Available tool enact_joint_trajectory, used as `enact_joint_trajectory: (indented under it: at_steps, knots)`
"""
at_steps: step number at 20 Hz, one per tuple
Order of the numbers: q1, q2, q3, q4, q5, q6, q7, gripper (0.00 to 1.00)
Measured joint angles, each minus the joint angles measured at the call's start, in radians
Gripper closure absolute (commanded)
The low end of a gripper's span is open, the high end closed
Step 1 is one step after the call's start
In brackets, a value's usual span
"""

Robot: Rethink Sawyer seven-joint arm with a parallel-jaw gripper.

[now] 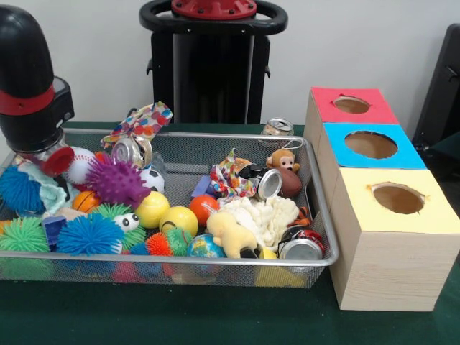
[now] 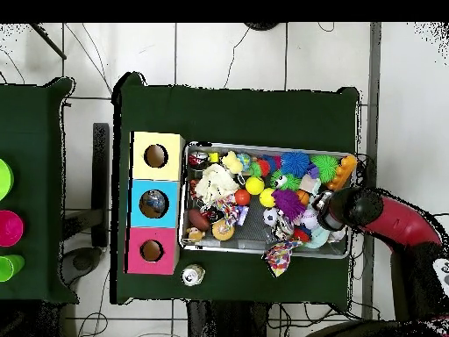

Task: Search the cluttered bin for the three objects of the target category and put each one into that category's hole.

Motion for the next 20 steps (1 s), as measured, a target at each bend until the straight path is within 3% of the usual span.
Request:
enact_joint_trajectory:
  at_steps: [20]
  knots:
    - [0.052,-0.011,-0.001,0.066,0.066,-0.082,0.000,0.00]
